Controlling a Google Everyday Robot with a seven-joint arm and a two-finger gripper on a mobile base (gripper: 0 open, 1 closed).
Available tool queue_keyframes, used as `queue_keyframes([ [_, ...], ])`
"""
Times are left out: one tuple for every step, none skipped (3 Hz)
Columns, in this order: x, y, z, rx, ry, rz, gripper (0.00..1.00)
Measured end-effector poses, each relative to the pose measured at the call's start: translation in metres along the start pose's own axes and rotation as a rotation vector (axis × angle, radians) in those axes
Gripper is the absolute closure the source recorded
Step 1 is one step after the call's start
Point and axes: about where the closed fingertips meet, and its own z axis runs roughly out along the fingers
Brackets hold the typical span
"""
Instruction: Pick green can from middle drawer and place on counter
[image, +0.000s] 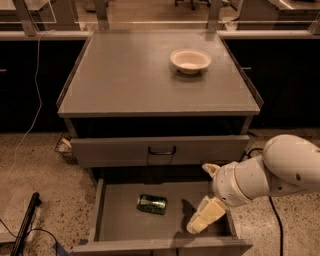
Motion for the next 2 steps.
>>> queue_keyframes([
  [0.008,-0.017,0.032,0.037,-0.006,0.035,0.0],
  [0.031,-0.033,0.056,0.097,-0.043,0.072,0.0],
])
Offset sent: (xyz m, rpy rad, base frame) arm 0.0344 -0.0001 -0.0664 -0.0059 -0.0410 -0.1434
